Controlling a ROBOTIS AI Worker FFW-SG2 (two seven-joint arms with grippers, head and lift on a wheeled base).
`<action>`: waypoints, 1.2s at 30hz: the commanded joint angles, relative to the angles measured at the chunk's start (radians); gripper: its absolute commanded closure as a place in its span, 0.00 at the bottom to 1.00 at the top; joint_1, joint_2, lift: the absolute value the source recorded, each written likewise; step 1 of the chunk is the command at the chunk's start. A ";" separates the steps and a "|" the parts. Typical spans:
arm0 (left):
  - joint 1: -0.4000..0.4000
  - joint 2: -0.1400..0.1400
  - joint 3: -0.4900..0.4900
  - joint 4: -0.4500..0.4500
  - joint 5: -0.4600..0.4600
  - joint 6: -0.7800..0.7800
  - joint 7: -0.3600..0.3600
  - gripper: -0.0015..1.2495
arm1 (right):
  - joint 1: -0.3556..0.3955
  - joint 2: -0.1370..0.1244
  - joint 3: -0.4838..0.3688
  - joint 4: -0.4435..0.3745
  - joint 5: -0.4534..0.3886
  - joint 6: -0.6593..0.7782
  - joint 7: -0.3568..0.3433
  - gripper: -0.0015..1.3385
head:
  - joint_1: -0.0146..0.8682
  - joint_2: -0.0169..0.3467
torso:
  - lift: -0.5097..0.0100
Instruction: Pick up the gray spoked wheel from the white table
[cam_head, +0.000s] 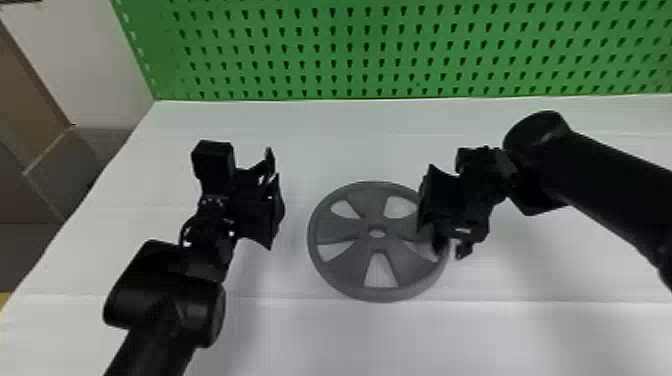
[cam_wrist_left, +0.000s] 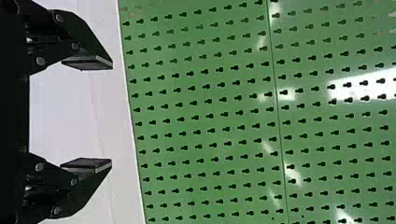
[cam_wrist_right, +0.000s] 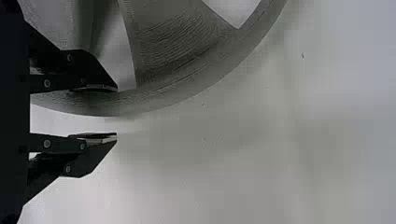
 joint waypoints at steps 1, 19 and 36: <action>-0.001 0.000 -0.002 0.000 -0.001 -0.001 -0.001 0.40 | -0.001 0.003 -0.009 0.000 0.013 0.000 0.000 0.67 | 0.90 0.33 | 0.84; 0.000 0.000 -0.002 0.001 -0.008 0.000 -0.001 0.40 | 0.000 0.006 0.003 -0.002 0.022 -0.011 0.000 0.76 | 0.90 0.33 | 0.84; 0.000 0.000 -0.003 0.001 -0.011 0.000 -0.001 0.41 | 0.003 0.003 -0.006 -0.008 0.038 -0.009 0.002 0.79 | 0.90 0.32 | 0.84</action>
